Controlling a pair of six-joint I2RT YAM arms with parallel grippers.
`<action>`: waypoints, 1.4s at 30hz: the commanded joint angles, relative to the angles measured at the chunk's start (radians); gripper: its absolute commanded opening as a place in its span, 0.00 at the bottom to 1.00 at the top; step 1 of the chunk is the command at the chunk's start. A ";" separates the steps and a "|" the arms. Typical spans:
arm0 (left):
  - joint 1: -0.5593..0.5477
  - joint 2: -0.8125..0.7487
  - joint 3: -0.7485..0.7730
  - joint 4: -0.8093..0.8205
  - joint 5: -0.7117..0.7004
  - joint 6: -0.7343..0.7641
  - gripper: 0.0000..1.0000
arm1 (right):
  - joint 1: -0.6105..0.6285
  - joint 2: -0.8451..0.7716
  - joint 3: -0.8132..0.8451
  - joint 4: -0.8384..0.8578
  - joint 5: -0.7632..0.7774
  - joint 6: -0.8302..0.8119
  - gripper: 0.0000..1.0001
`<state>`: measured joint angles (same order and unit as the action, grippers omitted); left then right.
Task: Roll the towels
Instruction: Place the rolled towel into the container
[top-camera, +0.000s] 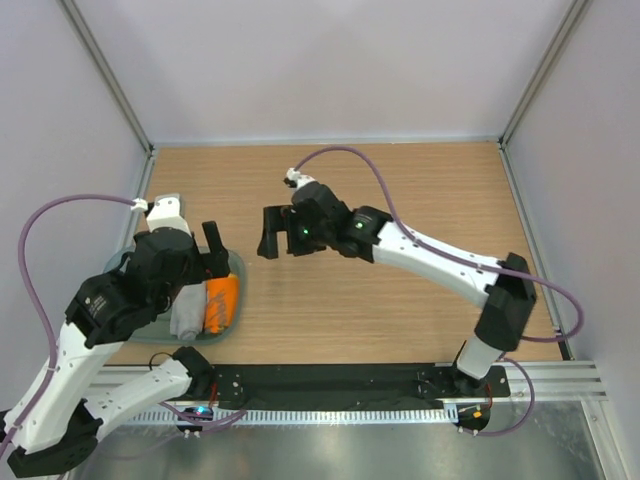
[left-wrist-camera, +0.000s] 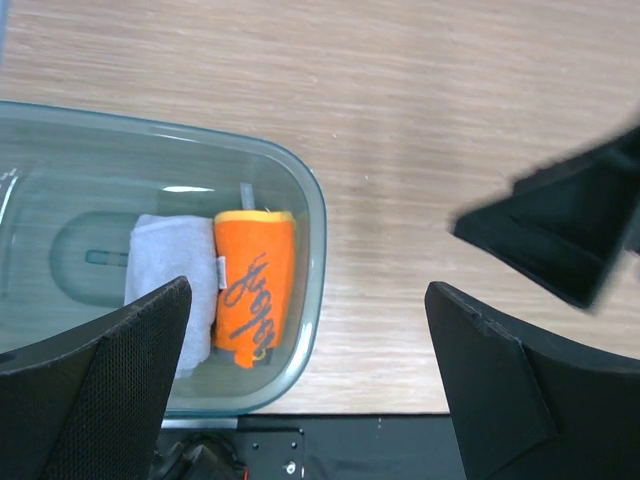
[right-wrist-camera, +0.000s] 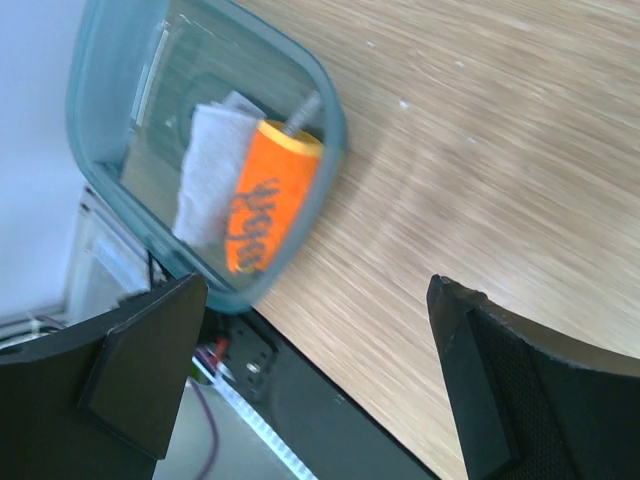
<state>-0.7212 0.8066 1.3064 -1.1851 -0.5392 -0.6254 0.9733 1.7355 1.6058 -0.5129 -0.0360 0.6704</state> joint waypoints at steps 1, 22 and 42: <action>0.005 -0.029 -0.028 0.074 -0.102 -0.020 1.00 | 0.005 -0.206 -0.194 0.105 0.125 -0.098 1.00; 0.006 -0.771 -0.778 0.852 -0.090 0.476 1.00 | 0.007 -1.034 -0.977 0.412 0.754 -0.244 1.00; 0.005 -0.846 -0.855 0.823 -0.128 0.494 1.00 | 0.007 -1.051 -1.066 0.415 0.829 -0.258 1.00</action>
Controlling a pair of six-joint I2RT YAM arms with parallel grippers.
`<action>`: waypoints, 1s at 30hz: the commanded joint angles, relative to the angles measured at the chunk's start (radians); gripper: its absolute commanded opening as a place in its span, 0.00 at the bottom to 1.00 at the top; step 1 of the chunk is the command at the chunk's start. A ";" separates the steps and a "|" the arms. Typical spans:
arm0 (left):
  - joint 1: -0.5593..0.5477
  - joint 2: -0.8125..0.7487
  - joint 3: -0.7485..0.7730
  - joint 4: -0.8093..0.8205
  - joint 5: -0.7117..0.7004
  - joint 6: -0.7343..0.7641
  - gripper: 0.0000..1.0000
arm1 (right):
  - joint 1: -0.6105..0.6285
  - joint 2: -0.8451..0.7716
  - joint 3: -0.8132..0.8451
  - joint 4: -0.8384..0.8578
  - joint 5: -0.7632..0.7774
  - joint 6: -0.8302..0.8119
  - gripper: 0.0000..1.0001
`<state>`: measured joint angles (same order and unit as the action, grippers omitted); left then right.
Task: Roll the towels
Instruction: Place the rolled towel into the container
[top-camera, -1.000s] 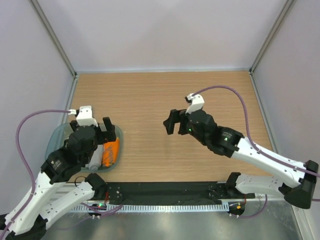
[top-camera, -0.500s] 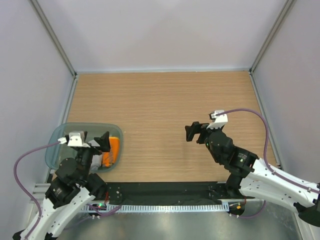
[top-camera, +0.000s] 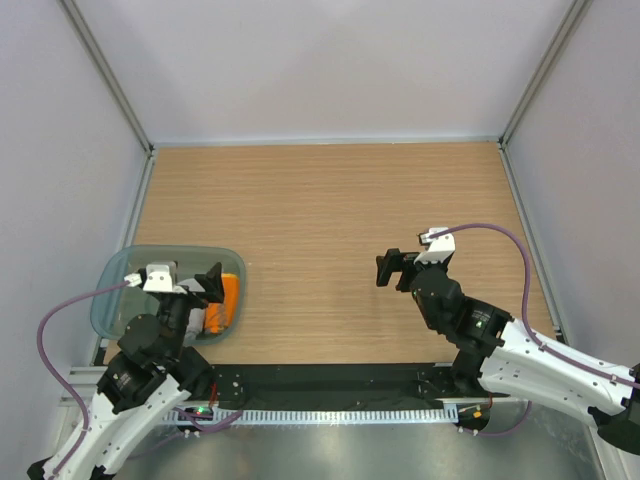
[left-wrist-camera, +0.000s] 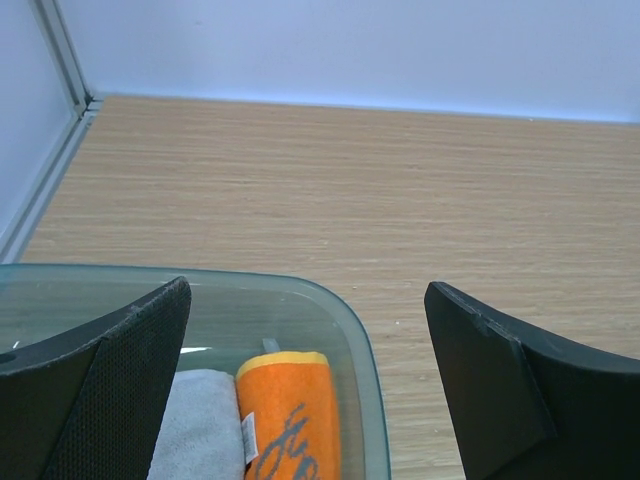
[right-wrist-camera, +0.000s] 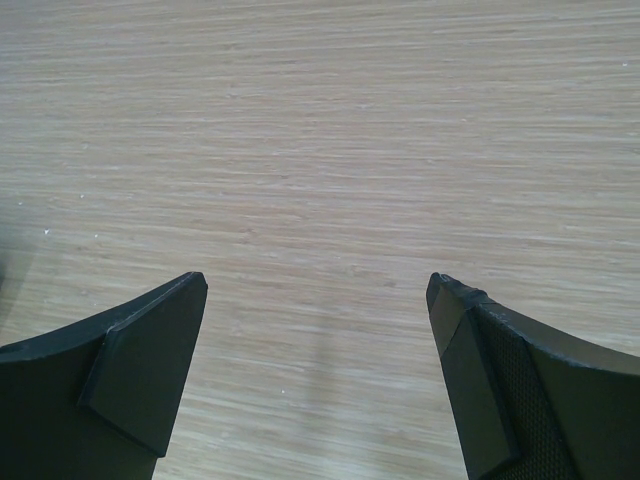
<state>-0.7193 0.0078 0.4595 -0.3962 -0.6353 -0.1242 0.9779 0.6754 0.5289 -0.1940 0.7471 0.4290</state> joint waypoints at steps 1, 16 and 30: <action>0.003 -0.052 -0.013 0.031 -0.047 -0.017 1.00 | 0.002 0.021 0.016 0.105 0.047 -0.025 1.00; 0.003 -0.051 -0.071 0.019 -0.181 -0.054 1.00 | 0.002 0.173 0.114 0.114 0.044 -0.019 1.00; 0.003 -0.051 -0.096 0.049 -0.136 0.024 1.00 | 0.002 0.109 0.071 0.128 0.035 -0.045 1.00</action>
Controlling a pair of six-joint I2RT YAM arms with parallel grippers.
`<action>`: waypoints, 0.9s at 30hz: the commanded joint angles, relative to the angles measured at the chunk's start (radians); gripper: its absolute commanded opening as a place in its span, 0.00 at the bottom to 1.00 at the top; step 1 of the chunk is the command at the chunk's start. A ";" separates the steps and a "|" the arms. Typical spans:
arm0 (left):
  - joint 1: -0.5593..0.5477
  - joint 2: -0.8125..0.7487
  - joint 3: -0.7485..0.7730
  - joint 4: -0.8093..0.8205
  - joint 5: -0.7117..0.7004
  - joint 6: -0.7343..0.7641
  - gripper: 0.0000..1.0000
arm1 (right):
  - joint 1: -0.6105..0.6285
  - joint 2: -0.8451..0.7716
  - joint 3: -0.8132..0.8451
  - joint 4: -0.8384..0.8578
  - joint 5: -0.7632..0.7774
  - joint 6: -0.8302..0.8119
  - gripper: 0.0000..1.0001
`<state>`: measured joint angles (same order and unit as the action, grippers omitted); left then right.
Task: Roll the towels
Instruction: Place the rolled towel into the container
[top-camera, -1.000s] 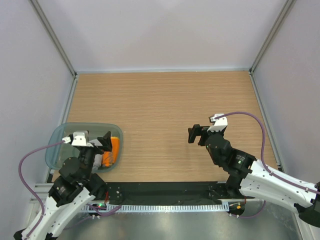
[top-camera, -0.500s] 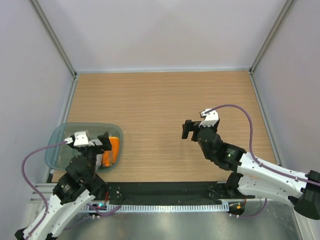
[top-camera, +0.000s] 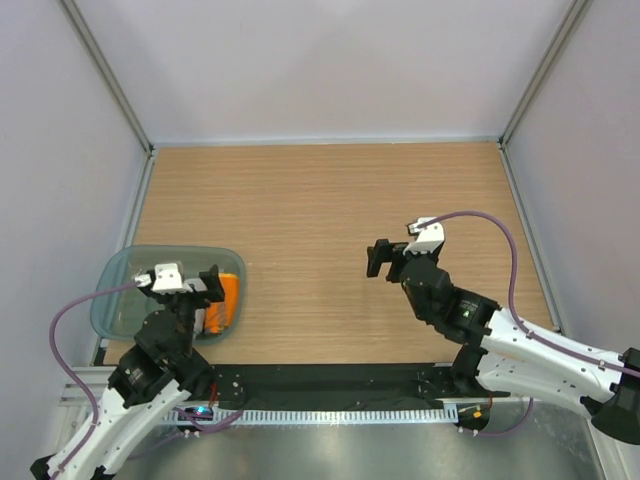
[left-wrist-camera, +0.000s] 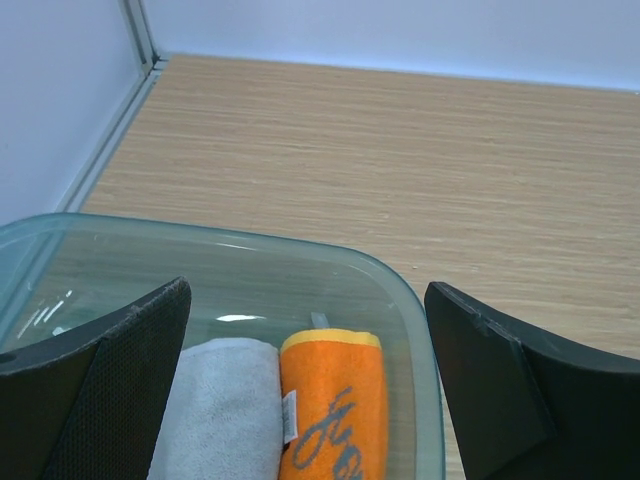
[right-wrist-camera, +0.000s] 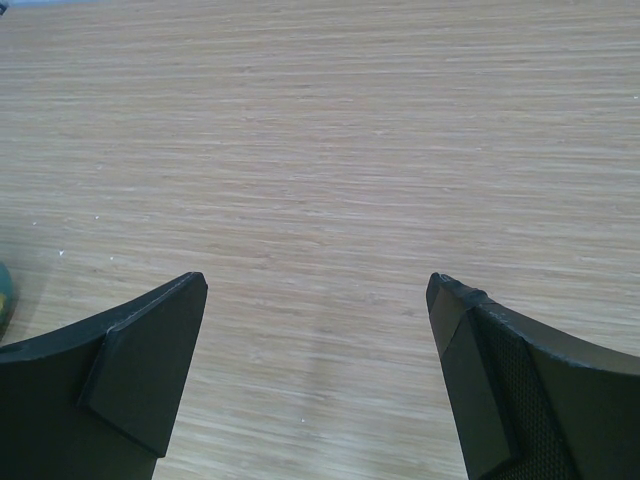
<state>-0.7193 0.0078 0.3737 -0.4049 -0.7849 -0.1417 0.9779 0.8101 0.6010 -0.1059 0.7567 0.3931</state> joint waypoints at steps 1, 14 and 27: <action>0.003 -0.051 -0.033 0.069 0.028 0.100 1.00 | 0.002 -0.032 -0.001 0.041 0.027 -0.013 1.00; 0.003 0.079 -0.130 0.429 0.084 0.263 1.00 | 0.001 -0.161 -0.024 0.012 0.065 -0.026 1.00; 0.004 0.325 -0.068 0.620 0.167 0.235 1.00 | -0.042 0.124 0.004 0.260 0.431 -0.458 1.00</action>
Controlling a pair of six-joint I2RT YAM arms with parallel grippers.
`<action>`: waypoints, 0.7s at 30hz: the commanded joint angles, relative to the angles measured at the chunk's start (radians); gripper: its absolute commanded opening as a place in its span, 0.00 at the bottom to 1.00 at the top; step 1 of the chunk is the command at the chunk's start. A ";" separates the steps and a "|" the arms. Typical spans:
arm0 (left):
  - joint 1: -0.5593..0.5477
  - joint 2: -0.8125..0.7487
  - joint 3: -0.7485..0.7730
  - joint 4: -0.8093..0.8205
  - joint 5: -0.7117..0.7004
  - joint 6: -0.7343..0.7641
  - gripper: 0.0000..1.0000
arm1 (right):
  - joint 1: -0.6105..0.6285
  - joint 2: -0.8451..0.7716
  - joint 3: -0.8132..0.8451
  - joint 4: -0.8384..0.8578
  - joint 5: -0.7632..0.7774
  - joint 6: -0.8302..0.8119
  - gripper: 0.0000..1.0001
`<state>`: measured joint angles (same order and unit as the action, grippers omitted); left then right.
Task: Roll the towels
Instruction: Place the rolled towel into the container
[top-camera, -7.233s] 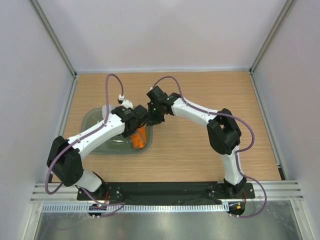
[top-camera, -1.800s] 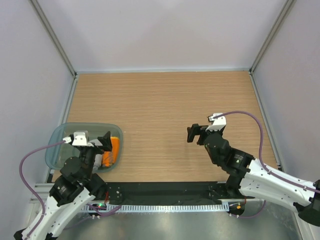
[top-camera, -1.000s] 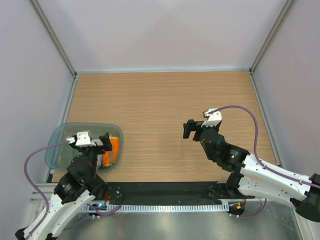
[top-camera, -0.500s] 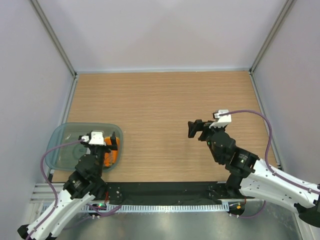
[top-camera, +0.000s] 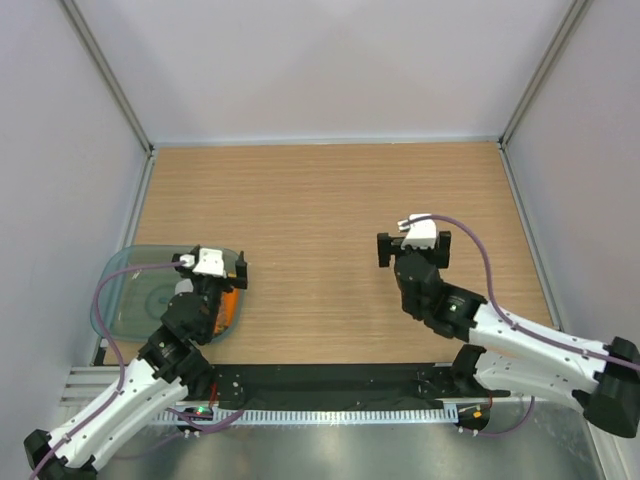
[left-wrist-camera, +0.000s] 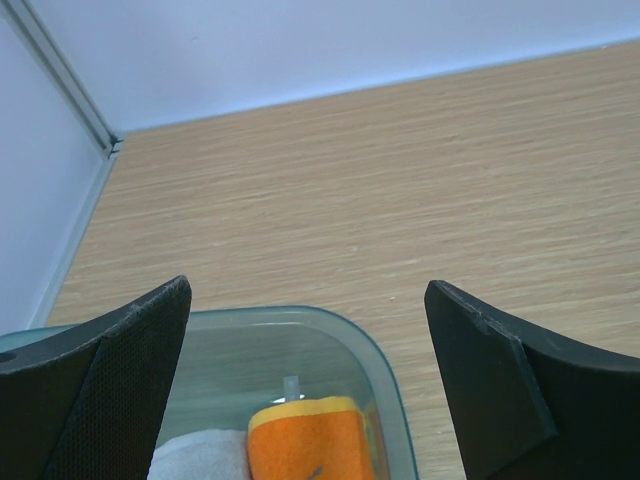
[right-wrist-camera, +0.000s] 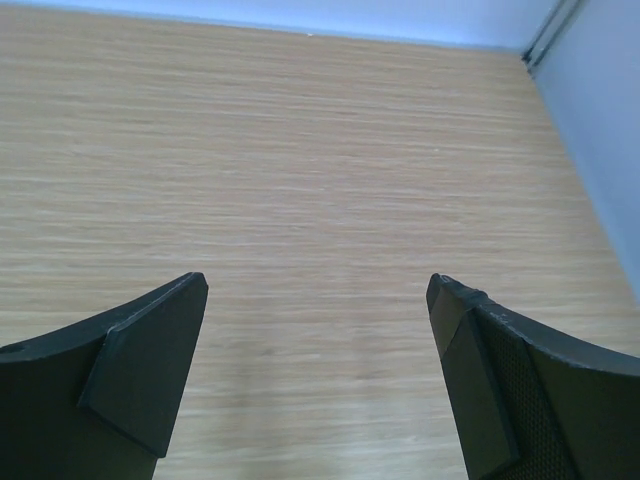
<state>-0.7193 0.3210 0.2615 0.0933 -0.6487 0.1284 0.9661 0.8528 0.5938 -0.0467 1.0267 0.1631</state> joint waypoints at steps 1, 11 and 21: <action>0.003 0.021 0.045 0.120 0.043 -0.038 1.00 | -0.120 0.098 -0.009 0.218 0.068 -0.259 1.00; 0.004 0.010 0.062 0.069 0.133 -0.073 1.00 | -0.639 0.113 -0.307 0.617 -0.329 -0.047 0.97; 0.004 -0.043 0.074 0.054 0.136 -0.070 1.00 | -0.834 0.511 -0.443 1.206 -0.458 -0.028 0.95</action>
<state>-0.7193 0.2958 0.2951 0.1215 -0.5182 0.0597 0.1593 1.2884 0.1715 0.8089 0.5976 0.1097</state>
